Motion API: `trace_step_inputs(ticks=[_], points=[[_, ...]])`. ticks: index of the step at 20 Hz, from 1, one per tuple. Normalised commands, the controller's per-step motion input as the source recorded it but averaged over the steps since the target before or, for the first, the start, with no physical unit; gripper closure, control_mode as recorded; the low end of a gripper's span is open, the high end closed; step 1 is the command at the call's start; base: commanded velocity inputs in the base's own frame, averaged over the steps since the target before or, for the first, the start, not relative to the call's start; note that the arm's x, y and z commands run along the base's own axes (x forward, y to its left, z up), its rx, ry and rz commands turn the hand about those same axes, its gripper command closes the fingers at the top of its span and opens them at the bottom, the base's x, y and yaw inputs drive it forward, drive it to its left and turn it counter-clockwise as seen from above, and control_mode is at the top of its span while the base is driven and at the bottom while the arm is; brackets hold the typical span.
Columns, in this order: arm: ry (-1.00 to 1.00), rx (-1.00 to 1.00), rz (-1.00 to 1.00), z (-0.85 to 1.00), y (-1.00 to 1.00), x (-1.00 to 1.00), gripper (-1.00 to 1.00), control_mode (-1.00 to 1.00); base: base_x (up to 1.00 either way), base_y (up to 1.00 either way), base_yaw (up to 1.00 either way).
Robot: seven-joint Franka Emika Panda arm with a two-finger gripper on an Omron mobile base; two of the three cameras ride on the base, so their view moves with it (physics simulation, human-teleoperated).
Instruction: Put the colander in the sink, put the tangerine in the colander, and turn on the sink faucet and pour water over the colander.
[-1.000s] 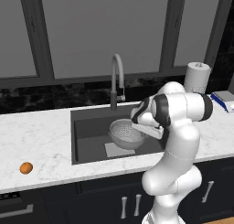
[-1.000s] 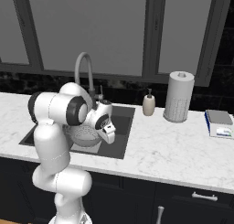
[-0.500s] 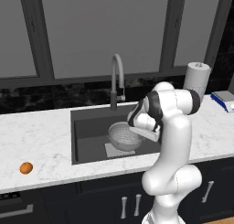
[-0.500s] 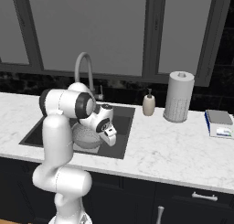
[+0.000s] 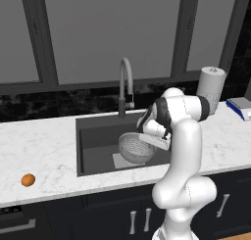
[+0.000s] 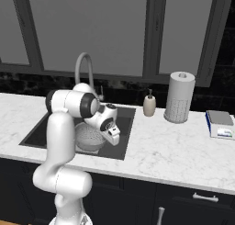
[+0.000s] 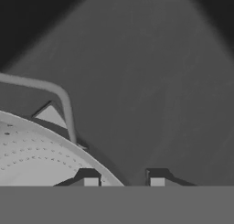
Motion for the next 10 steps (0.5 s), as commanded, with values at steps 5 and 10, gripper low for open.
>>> trace_step_inputs(ticks=[5, 10], points=[[0.0, 0.0, 0.0, -0.31, 0.09, 0.08, 1.0, -1.0, 0.0, 0.0, 0.0], [-0.06, 0.0, 0.0, -0.21, 0.28, 0.0, -1.0, -1.0, 0.0, 0.0, 0.0]])
